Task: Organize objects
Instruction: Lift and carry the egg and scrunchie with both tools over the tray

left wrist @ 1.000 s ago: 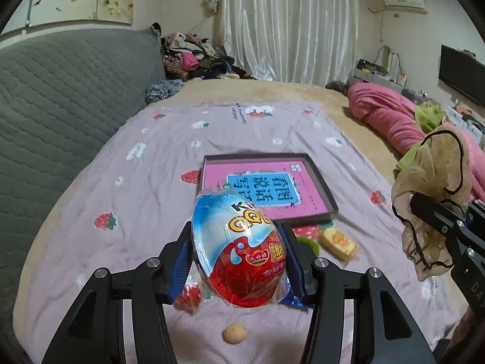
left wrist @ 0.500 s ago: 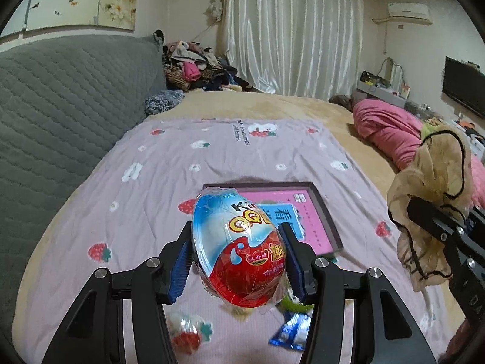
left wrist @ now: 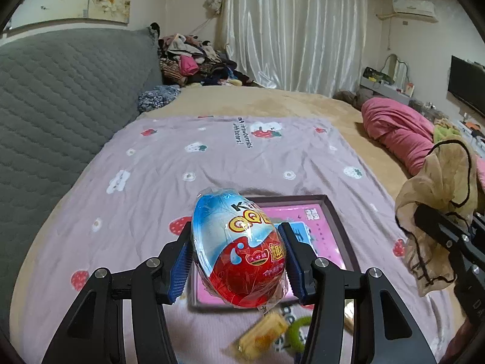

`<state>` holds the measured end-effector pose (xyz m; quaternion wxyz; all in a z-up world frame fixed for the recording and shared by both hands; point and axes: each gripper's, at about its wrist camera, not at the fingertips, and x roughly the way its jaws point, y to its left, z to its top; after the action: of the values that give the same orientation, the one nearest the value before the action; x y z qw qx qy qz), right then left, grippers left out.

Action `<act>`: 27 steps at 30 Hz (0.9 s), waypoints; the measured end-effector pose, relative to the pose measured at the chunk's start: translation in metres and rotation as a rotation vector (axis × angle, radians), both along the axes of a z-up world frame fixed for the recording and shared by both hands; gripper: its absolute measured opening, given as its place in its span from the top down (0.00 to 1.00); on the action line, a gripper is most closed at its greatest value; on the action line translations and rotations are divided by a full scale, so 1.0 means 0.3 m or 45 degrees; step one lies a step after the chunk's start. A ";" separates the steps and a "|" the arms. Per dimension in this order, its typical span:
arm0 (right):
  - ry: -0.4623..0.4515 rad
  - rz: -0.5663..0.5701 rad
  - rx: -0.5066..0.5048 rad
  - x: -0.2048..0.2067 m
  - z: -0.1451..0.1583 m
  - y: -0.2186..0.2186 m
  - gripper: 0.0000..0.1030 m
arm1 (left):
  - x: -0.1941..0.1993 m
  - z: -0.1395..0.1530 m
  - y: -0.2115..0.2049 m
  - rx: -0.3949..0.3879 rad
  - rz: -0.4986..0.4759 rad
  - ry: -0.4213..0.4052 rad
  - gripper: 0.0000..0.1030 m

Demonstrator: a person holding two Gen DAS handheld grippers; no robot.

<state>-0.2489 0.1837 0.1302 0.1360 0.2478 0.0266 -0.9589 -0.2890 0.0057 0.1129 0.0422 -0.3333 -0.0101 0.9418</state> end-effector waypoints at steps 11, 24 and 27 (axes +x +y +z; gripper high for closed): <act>-0.093 0.023 -0.001 -0.287 -0.163 -0.032 0.85 | -0.290 -0.160 0.040 -0.007 -0.015 -0.115 0.45; -0.236 -0.059 -0.074 -0.569 -0.448 -0.023 0.85 | -0.561 -0.385 0.021 -0.125 0.055 -0.221 0.46; -0.319 -0.055 -0.055 -0.615 -0.537 -0.017 0.85 | -0.594 -0.442 0.025 -0.125 0.055 -0.278 0.46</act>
<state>-0.4332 0.1786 -0.0310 0.1229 0.3631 -0.0164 -0.9235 -0.4670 0.0132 -0.0198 0.0043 -0.4352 0.0242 0.9000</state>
